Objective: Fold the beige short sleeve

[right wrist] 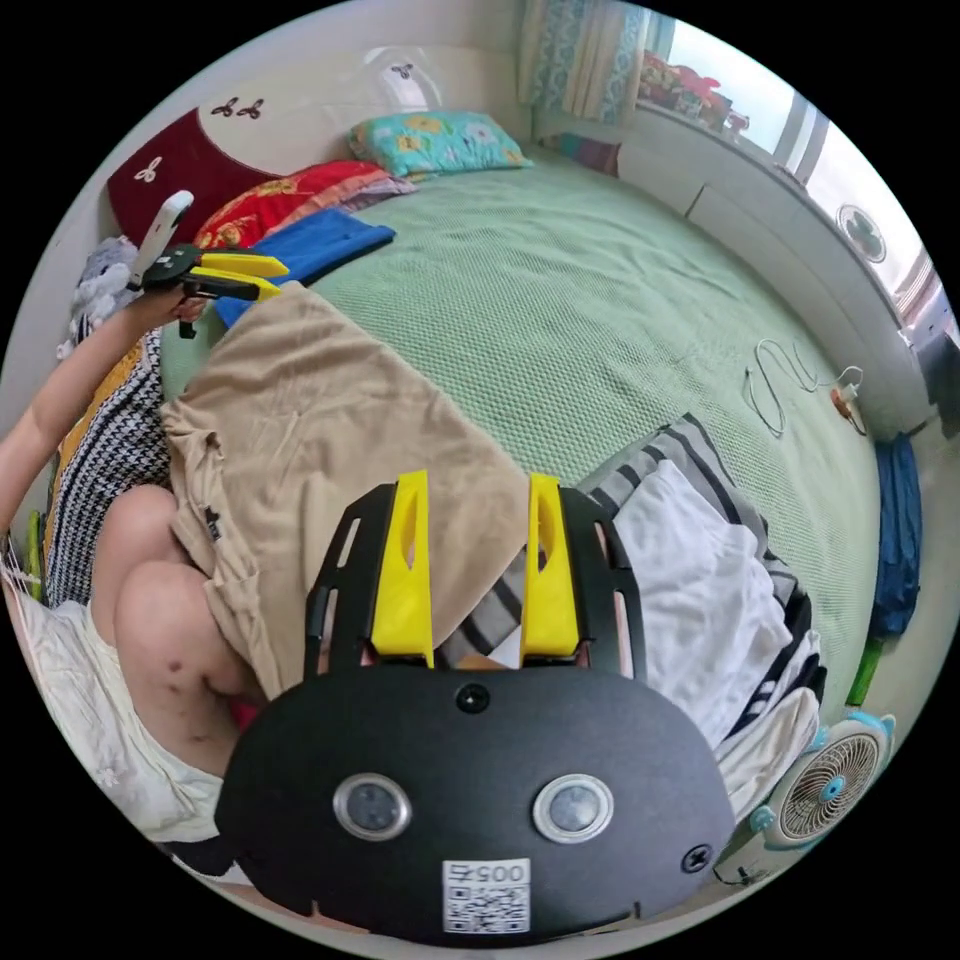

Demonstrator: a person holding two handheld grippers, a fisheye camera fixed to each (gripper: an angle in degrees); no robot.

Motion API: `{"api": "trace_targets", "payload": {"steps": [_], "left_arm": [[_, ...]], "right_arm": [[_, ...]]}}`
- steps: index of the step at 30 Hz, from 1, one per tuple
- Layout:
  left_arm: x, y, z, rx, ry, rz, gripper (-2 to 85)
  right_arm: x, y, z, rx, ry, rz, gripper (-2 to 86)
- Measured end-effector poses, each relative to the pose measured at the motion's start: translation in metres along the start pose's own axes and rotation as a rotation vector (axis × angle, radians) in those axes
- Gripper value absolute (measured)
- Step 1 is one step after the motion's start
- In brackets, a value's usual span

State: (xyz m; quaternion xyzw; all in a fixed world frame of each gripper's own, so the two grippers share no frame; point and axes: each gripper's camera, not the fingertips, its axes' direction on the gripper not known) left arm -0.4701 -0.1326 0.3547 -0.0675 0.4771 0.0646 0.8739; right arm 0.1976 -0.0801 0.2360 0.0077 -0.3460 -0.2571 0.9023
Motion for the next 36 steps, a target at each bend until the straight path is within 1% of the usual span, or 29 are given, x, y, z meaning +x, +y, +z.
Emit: {"api": "trace_targets", "payload": {"steps": [2, 4, 6, 7, 8, 9, 11, 14, 16, 17, 18, 19, 20, 21, 22, 23, 24, 25, 26, 28, 30, 32, 33, 36], "left_arm": [[-0.003, -0.004, 0.02, -0.071, 0.0, 0.008, 11.2], [0.0, 0.001, 0.027, -0.051, -0.017, 0.028, 9.6], [0.002, 0.008, 0.025, -0.011, 0.018, 0.032, 7.1], [0.005, 0.012, 0.024, 0.008, -0.007, 0.017, 4.5], [0.008, 0.014, 0.023, 0.018, -0.03, 0.023, 4.1], [0.015, 0.016, 0.018, 0.027, -0.091, 0.033, 3.4], [0.024, 0.013, 0.004, 0.047, -0.165, 0.051, 2.7], [0.014, -0.009, -0.025, 0.099, -0.197, 0.05, 2.2], [-0.013, -0.04, -0.027, 0.101, -0.246, -0.006, 2.2], [-0.021, -0.047, -0.025, 0.097, -0.231, -0.021, 2.3], [-0.039, -0.058, -0.019, 0.084, -0.176, -0.084, 2.6], [-0.058, -0.063, -0.012, 0.059, -0.111, -0.177, 2.8], [-0.066, -0.064, -0.011, 0.046, -0.078, -0.221, 2.9], [-0.078, -0.057, -0.012, 0.048, -0.034, -0.308, 3.0], [-0.083, -0.044, -0.022, 0.099, 0.022, -0.329, 2.9], [-0.082, -0.036, -0.027, 0.118, 0.048, -0.32, 2.8], [-0.079, -0.017, -0.04, 0.132, 0.1, -0.294, 3.3], [-0.072, 0.008, -0.054, 0.16, 0.133, -0.259, 4.7], [-0.067, 0.022, -0.062, 0.176, 0.139, -0.244, 5.2], [-0.045, 0.083, -0.083, 0.169, 0.12, -0.196, 7.6], [-0.032, 0.13, -0.089, 0.144, 0.091, -0.223, 10.1], [-0.024, 0.169, -0.088, 0.131, 0.053, -0.282, 12.3], [-0.022, 0.191, -0.084, 0.132, 0.042, -0.34, 13.0], [-0.022, 0.224, -0.067, 0.139, 0.078, -0.465, 13.3]], "right_arm": [[0.012, -0.008, 0.026, -0.089, 0.026, 0.026, 11.5], [0.017, -0.008, 0.043, -0.14, 0.009, 0.051, 10.8], [0.018, -0.006, 0.047, -0.116, 0.002, 0.103, 10.4], [0.012, -0.004, 0.046, -0.098, 0.032, 0.103, 10.1], [0.001, 0.0, 0.043, -0.066, 0.05, 0.045, 7.8], [-0.005, 0.002, 0.041, -0.052, 0.048, 0.008, 6.6], [-0.022, 0.003, 0.028, -0.018, 0.137, -0.029, 1.0], [-0.02, -0.011, 0.001, 0.043, 0.171, -0.037, -0.1], [-0.002, -0.029, -0.01, 0.077, 0.206, 0.021, -0.1], [0.012, -0.042, -0.011, 0.086, 0.236, 0.063, 0.0], [0.019, -0.048, -0.01, 0.091, 0.237, 0.088, 0.1], [0.036, -0.059, -0.005, 0.099, 0.191, 0.166, 0.8], [0.051, -0.067, 0.004, 0.052, 0.135, 0.256, 2.1], [0.057, -0.069, 0.009, 0.02, 0.126, 0.297, 3.0], [0.062, -0.067, 0.013, -0.019, 0.153, 0.369, 4.7], [0.058, -0.059, 0.011, -0.026, 0.187, 0.382, 6.1], [0.053, -0.053, 0.007, -0.009, 0.193, 0.362, 6.4], [0.037, -0.036, -0.003, 0.03, 0.184, 0.293, 7.0], [0.018, -0.013, -0.015, 0.063, 0.17, 0.23, 8.2], [-0.012, 0.029, -0.032, 0.096, 0.143, 0.163, 9.7], [-0.039, 0.074, -0.042, 0.116, 0.109, 0.15, 11.1], [-0.071, 0.126, -0.044, 0.12, 0.122, 0.199, 12.7], [-0.078, 0.136, -0.043, 0.128, 0.133, 0.221, 12.8], [-0.099, 0.169, -0.038, 0.18, 0.163, 0.363, 12.8]]}}
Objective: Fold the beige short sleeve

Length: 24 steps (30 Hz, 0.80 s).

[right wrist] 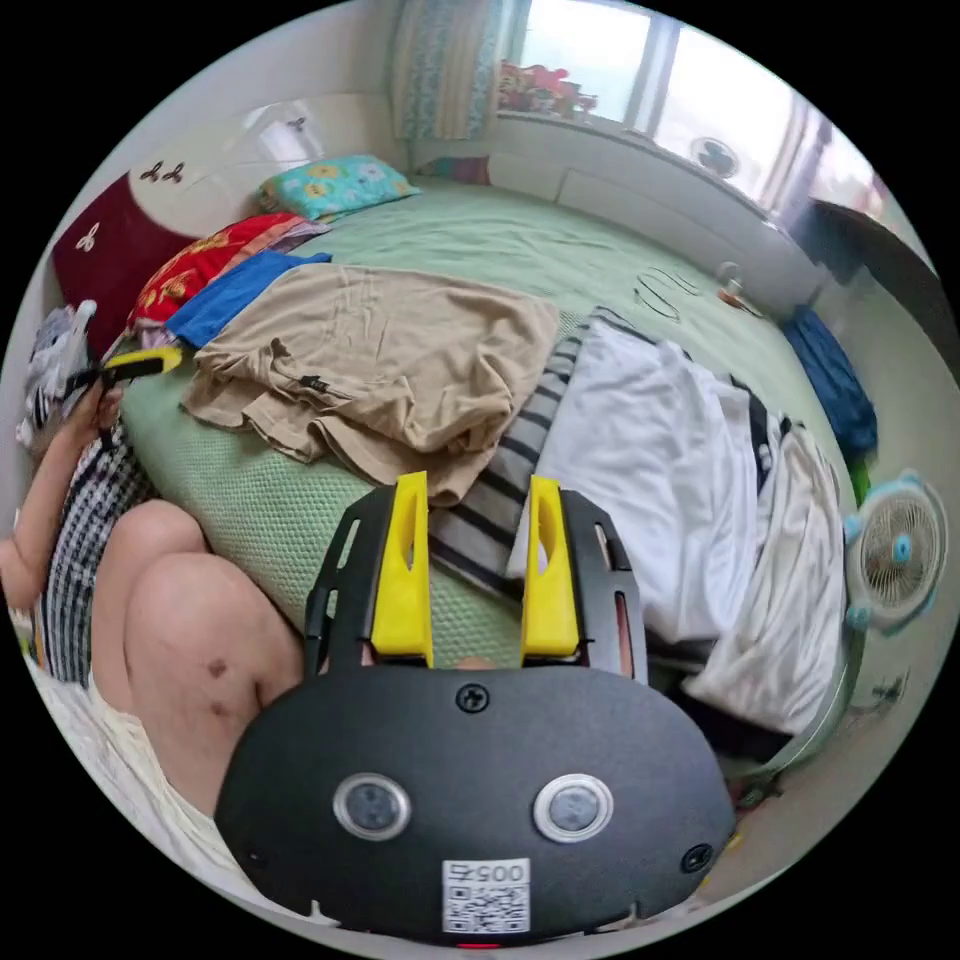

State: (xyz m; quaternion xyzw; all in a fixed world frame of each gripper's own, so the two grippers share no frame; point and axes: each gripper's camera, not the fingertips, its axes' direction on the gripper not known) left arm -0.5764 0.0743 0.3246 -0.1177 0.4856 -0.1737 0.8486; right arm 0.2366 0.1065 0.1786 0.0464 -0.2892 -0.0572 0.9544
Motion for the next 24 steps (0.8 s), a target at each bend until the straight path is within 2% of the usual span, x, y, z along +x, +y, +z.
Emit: {"api": "trace_targets", "payload": {"steps": [2, 6, 10, 11, 13, 18, 24], "left_arm": [[-0.002, 0.008, 0.013, -0.019, 0.022, -0.04, 13.1], [0.008, 0.011, 0.029, -0.037, -0.059, -0.087, 11.9], [0.031, 0.002, 0.035, -0.123, -0.101, -0.028, 5.7], [0.035, 0.001, 0.035, -0.13, -0.108, -0.009, 4.0], [0.045, 0.001, 0.024, -0.117, -0.151, 0.038, 2.3], [0.039, 0.011, -0.018, -0.071, -0.151, 0.011, 1.1], [0.033, 0.049, 0.005, -0.179, -0.099, -0.034, 3.1]], "right_arm": [[-0.005, 0.007, 0.006, 0.01, -0.044, 0.091, 12.3], [-0.01, -0.002, 0.02, 0.009, -0.037, 0.148, 11.1], [-0.015, -0.013, 0.04, -0.096, 0.104, 0.174, 0.8], [-0.016, -0.011, 0.035, -0.071, 0.129, 0.176, -0.6], [-0.014, -0.005, 0.019, -0.023, 0.089, 0.176, -1.3], [0.007, 0.017, -0.024, 0.01, 0.111, 0.234, -1.6], [0.022, 0.058, 0.005, -0.145, 0.103, 0.238, -1.0]]}}
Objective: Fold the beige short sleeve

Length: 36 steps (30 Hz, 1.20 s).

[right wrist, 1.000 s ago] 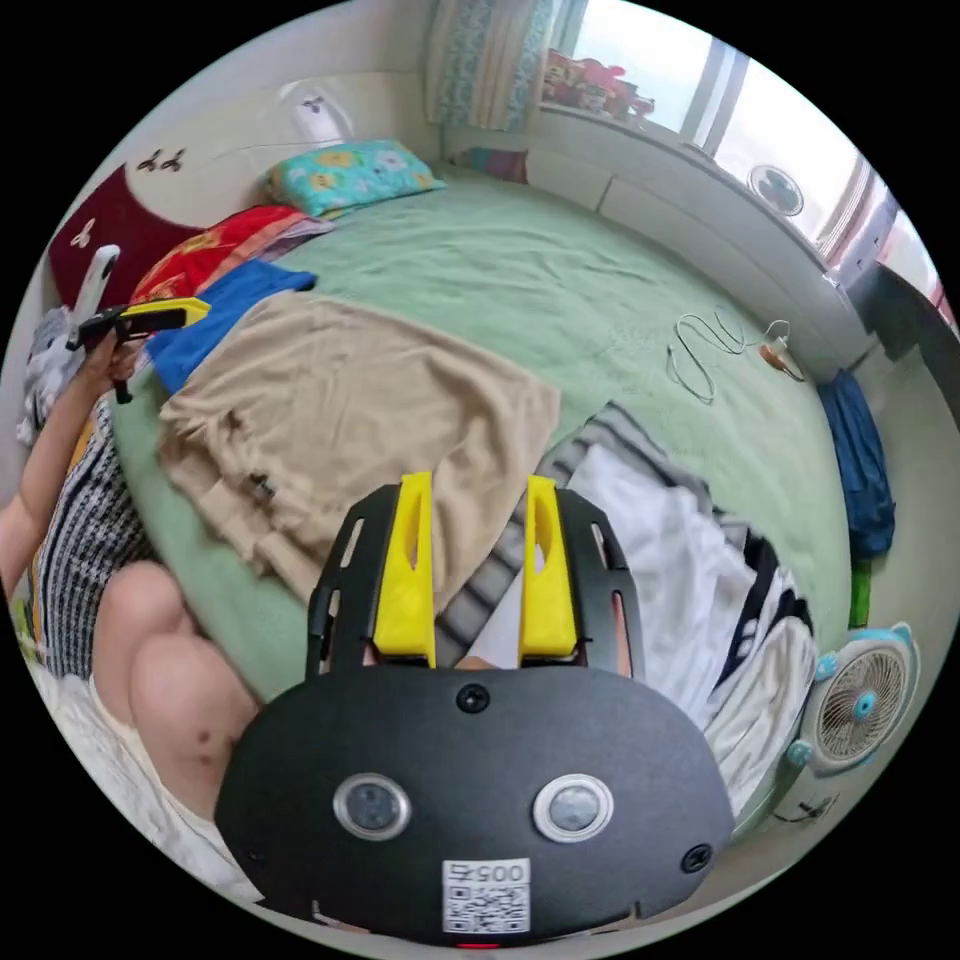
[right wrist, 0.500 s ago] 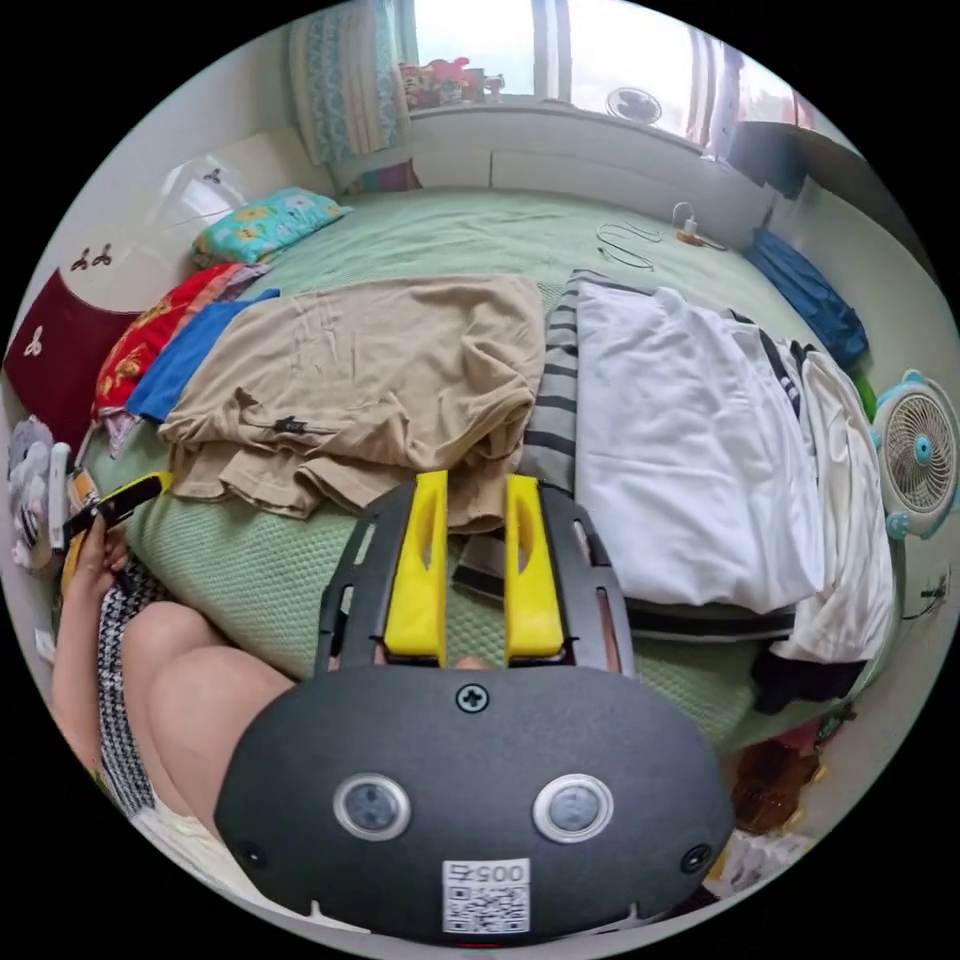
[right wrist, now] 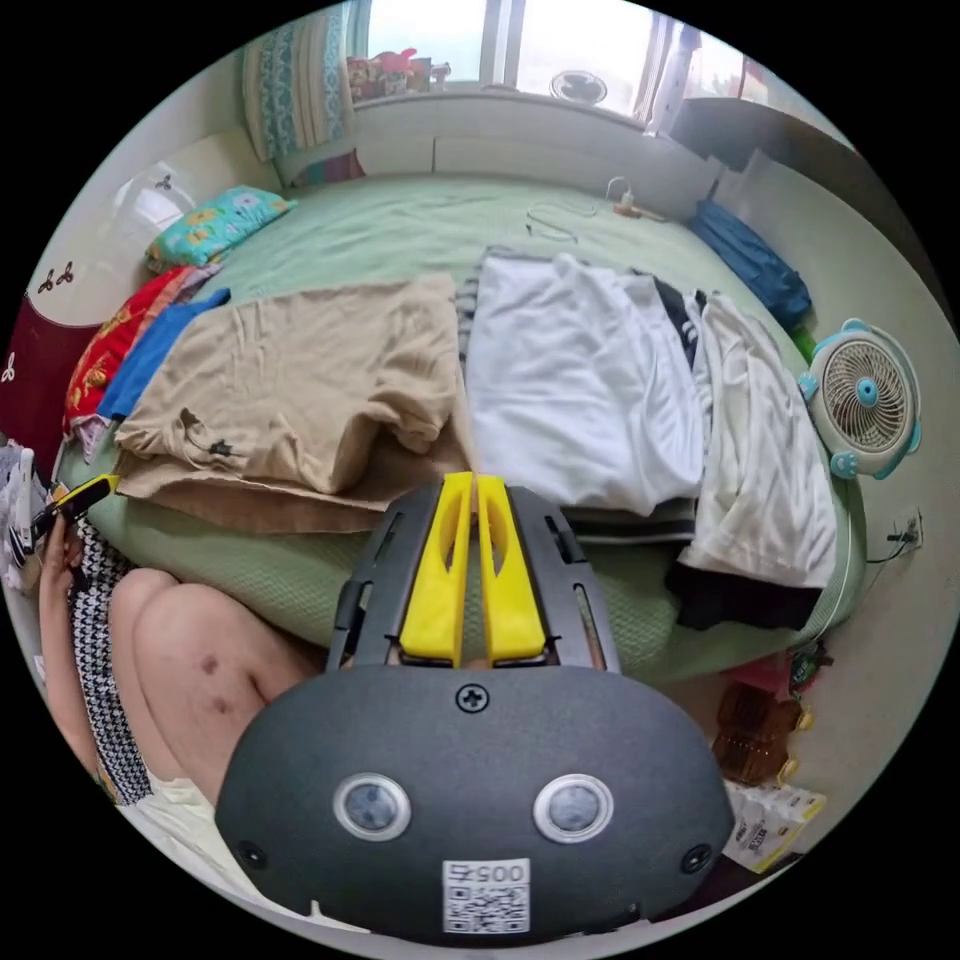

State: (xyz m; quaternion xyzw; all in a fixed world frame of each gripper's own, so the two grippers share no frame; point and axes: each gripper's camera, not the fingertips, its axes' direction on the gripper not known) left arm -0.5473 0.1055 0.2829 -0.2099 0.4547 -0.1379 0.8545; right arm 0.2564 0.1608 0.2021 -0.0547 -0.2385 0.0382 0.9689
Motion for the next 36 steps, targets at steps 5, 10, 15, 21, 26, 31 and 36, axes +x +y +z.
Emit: {"api": "trace_targets", "payload": {"steps": [5, 10, 15, 21, 26, 31, 36], "left_arm": [[0.011, 0.038, -0.026, 0.122, -0.024, -0.014, 6.3], [0.098, 0.008, -0.047, 0.22, 0.065, 0.318, 12.1], [0.161, -0.042, 0.004, 0.11, 0.078, 0.447, 13.8], [0.192, -0.055, 0.051, 0.059, 0.013, 0.395, 6.9], [0.202, -0.02, 0.019, 0.201, 0.108, 0.38, 4.1], [0.22, 0.031, 0.028, 0.161, 0.114, 0.385, 4.4], [0.235, 0.063, 0.036, 0.106, 0.11, 0.329, 4.9]], "right_arm": [[0.006, 0.033, -0.011, 0.005, 0.005, -0.063, 6.3], [-0.03, 0.031, -0.049, 0.157, -0.197, -0.351, 10.7], [-0.077, -0.004, -0.016, 0.098, -0.272, -0.48, 10.9], [-0.094, -0.026, 0.04, -0.02, -0.248, -0.446, 5.1], [-0.078, -0.001, 0.007, 0.108, -0.327, -0.468, -1.4], [-0.068, 0.048, -0.01, 0.217, -0.33, -0.505, -1.4], [-0.062, 0.083, 0.013, 0.132, -0.268, -0.438, 1.1]]}}
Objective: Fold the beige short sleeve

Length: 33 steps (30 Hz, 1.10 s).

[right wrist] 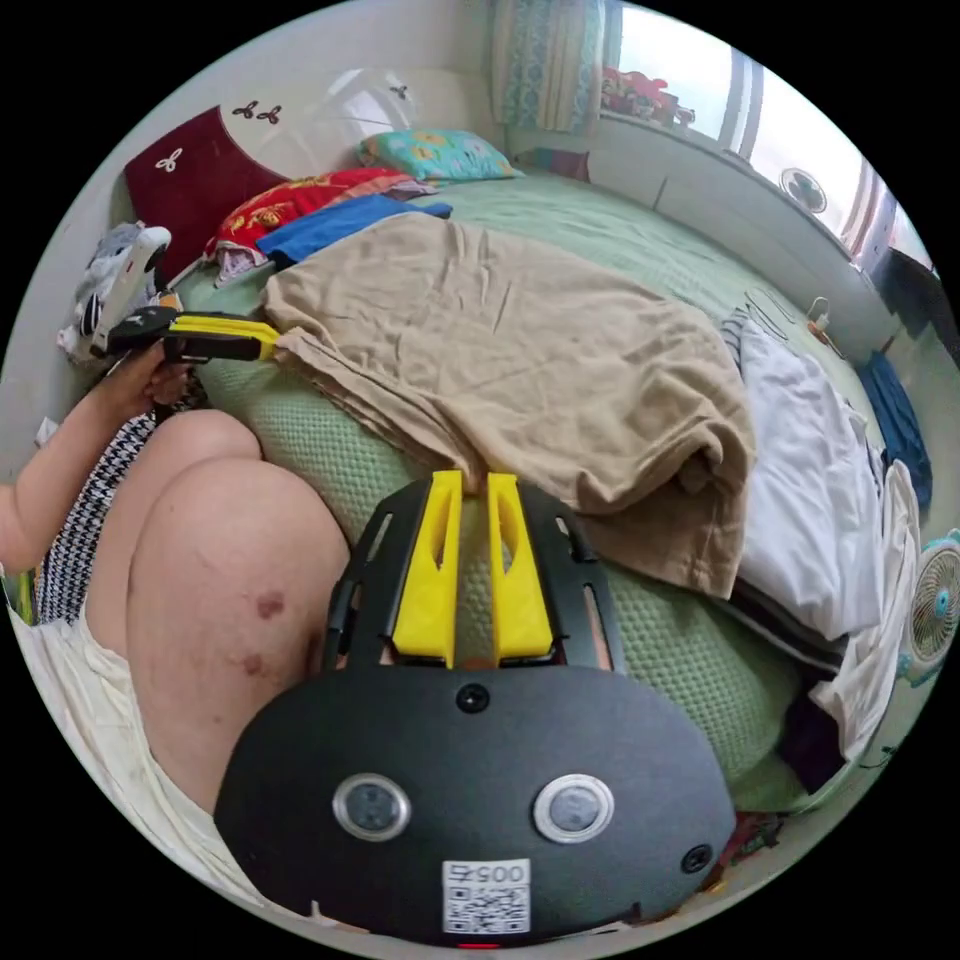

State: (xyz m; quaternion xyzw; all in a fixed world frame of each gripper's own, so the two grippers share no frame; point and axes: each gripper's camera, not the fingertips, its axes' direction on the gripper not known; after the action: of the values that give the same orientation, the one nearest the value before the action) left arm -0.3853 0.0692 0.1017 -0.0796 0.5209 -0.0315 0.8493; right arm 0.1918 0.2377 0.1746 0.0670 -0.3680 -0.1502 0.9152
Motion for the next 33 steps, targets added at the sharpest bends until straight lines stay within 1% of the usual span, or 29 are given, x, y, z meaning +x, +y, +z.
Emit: {"api": "trace_targets", "payload": {"steps": [3, 6, 8, 10, 11, 13, 16, 20, 23, 26, 28, 30, 33], "left_arm": [[0.038, -0.008, -0.019, 0.04, 0.041, 0.034, 5.7], [0.099, -0.042, -0.025, 0.076, 0.117, 0.099, 10.3], [0.145, -0.066, -0.02, 0.102, 0.165, 0.136, 12.6], [0.207, -0.095, 0.003, 0.113, 0.184, 0.165, 14.0], [0.223, -0.101, 0.012, 0.106, 0.185, 0.174, 14.7], [0.28, -0.122, 0.056, 0.06, 0.173, 0.198, 17.2], [0.326, -0.14, 0.104, 0.036, 0.14, 0.174, 18.3], [0.358, -0.155, 0.143, 0.004, 0.124, 0.136, 18.5], [0.368, -0.157, 0.164, -0.021, 0.064, 0.103, 17.8], [0.368, -0.15, 0.166, -0.014, 0.047, 0.086, 12.0], [0.366, -0.145, 0.167, -0.015, 0.052, 0.098, 5.0], [0.364, -0.143, 0.165, -0.003, 0.03, 0.114, 3.9], [0.354, -0.141, 0.154, 0.041, 0.035, 0.078, 2.9]], "right_arm": [[0.01, 0.019, -0.026, 0.02, -0.019, 0.092, 4.1], [0.023, 0.045, -0.061, 0.086, 0.026, 0.174, 7.0], [0.039, 0.066, -0.082, 0.108, 0.067, 0.287, 8.0], [0.05, 0.08, -0.094, 0.118, 0.102, 0.36, 8.1], [0.057, 0.088, -0.1, 0.114, 0.125, 0.412, 7.8], [0.065, 0.097, -0.106, 0.105, 0.14, 0.446, 7.4], [0.078, 0.106, -0.114, 0.074, 0.179, 0.48, 6.8], [0.092, 0.105, -0.123, 0.052, 0.196, 0.469, 6.1], [0.103, 0.099, -0.125, 0.056, 0.192, 0.463, 5.7], [0.114, 0.091, -0.123, 0.055, 0.161, 0.457, 5.4], [0.12, 0.083, -0.121, 0.051, 0.157, 0.441, 5.5], [0.126, 0.072, -0.118, 0.049, 0.156, 0.421, 5.8], [0.139, 0.042, -0.119, 0.059, 0.165, 0.375, 6.0]]}}
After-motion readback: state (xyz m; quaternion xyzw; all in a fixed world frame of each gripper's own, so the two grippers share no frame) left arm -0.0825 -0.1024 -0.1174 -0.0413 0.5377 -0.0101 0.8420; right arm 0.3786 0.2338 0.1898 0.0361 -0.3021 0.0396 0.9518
